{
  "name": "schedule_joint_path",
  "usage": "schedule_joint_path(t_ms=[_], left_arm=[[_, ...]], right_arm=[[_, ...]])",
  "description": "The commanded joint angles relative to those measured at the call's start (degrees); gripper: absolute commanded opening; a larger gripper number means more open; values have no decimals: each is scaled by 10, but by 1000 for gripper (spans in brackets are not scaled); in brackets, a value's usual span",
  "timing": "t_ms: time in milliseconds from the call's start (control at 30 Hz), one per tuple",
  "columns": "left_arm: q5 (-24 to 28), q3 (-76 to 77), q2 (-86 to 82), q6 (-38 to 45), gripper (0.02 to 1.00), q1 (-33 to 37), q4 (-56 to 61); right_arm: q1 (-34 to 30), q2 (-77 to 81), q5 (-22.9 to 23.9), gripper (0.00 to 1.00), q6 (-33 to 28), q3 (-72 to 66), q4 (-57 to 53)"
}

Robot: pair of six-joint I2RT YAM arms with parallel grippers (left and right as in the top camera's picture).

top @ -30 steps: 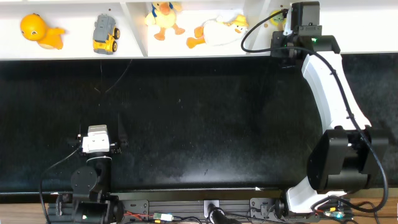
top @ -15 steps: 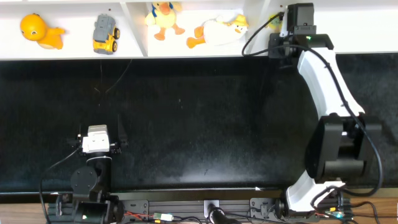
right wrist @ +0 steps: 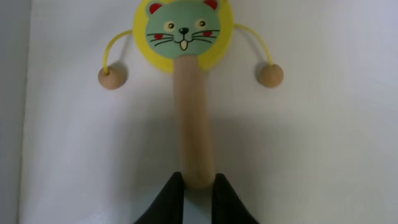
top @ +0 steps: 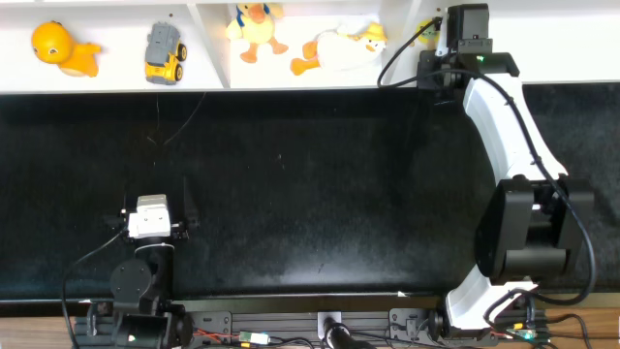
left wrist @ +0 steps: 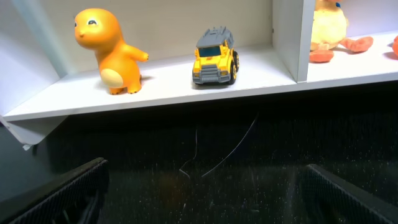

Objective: Store Toys

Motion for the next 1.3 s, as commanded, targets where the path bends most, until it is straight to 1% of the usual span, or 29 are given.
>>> schedule_joint_path(t_ms=[33,100,133,200,233,567,733,800,967,1067,1167,1300], left_arm=[[-6,-3,-7,8,998,-2,2],[-7,-3,-7,8,998,-2,2],[-6,-3,-7,8,998,-2,2],[-7,-3,-7,8,996,-2,2],[-7,-3,-7,8,998,-2,2],[-6,-3,-7,8,996,-2,2],[-6,-3,-7,8,998,-2,2],[-6,-3,-7,8,998,-2,2],[-6,-3,-7,8,998,-2,2],[-6,-3,-7,8,998,-2,2],[-6,-3,-7,8,998,-2,2],[-6,-3,-7,8,998,-2,2]], right_arm=[[-1,11,-5,588,2,14,2],[-1,11,-4,702,6,14,2],[-1,11,-4,787,9,14,2],[-1,11,-4,910,12,14,2],[-1,11,-5,987,13,14,0],[18,7,1,996,15,14,-32],[30,-14,27,996,19,14,-60],[31,-24,43,996,31,13,-79],[31,-50,58,996,35,4,-112],[31,-74,71,993,47,-20,-112],[30,-105,74,991,47,-62,-97],[29,-161,85,993,69,-124,-72]])
